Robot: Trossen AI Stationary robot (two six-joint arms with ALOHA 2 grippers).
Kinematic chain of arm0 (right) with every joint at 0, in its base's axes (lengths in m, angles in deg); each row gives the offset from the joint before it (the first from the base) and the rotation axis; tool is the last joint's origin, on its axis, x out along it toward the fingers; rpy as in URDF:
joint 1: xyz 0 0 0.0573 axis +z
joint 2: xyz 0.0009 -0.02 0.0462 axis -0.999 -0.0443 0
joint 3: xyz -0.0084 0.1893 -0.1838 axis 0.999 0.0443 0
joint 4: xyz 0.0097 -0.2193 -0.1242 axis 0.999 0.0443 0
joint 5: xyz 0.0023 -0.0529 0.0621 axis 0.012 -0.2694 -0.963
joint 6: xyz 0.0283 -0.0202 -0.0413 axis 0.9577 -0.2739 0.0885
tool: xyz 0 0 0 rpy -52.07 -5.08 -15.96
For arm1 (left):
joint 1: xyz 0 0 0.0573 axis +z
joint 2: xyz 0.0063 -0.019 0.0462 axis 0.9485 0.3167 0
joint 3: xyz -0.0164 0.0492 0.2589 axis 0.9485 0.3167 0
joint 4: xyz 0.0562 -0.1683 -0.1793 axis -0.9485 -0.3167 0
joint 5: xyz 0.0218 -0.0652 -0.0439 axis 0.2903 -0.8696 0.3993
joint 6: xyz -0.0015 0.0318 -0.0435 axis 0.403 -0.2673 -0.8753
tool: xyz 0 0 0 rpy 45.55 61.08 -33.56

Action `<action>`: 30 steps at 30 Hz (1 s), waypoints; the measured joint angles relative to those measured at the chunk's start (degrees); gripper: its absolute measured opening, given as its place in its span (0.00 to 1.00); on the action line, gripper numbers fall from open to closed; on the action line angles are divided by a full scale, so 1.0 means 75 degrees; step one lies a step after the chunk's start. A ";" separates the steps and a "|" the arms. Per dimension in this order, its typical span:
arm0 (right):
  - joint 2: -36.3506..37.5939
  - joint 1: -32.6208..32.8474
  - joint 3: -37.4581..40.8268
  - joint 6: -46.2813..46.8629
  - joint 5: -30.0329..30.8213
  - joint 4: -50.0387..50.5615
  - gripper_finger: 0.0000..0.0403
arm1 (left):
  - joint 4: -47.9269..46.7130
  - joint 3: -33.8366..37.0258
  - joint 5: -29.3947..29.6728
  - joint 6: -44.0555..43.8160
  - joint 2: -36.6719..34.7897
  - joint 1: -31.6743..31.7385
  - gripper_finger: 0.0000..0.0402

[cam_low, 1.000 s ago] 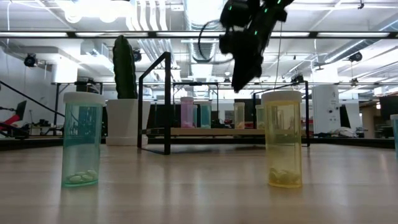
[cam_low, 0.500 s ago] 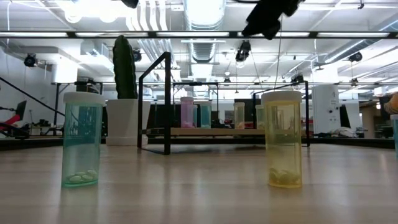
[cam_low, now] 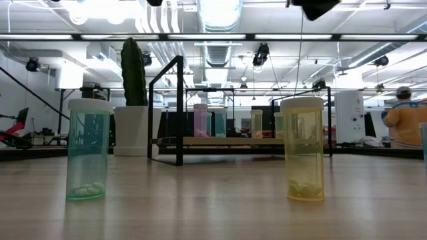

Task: Pick and place medicine bottles onto shelf by color
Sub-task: Put the yellow pill bottle on the shelf aligned with the other yellow pill bottle

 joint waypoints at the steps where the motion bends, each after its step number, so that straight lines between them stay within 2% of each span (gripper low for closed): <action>1: -0.0100 0.0179 -0.0002 -0.0022 0.0091 -0.0004 0.43 | 0.0026 -0.0019 -0.0006 0.0000 0.0038 -0.0002 0.53; 5: -0.0606 0.0603 -0.0009 0.0422 0.0142 -0.0261 0.46 | 0.0290 -0.0018 -0.0026 0.0017 0.0144 -0.0015 0.53; 10: -0.1361 0.0700 -0.0035 0.1198 0.0133 -0.0290 0.56 | 0.0304 0.0006 -0.0026 0.0015 0.0121 -0.0016 0.53; 17: -0.2455 0.0703 -0.0035 0.1482 0.0122 -0.0937 0.67 | 0.0300 0.0046 -0.0026 0.0017 0.0118 -0.0050 0.53; 25: -0.3437 0.0748 -0.0038 0.1051 0.0079 -0.2264 0.64 | 0.0303 0.0046 -0.0023 0.0017 0.0118 -0.0052 0.53; 30: -0.3723 0.0757 -0.0038 0.0883 0.0046 -0.2941 0.60 | 0.0300 0.0052 -0.0022 0.0019 0.0133 -0.0052 0.53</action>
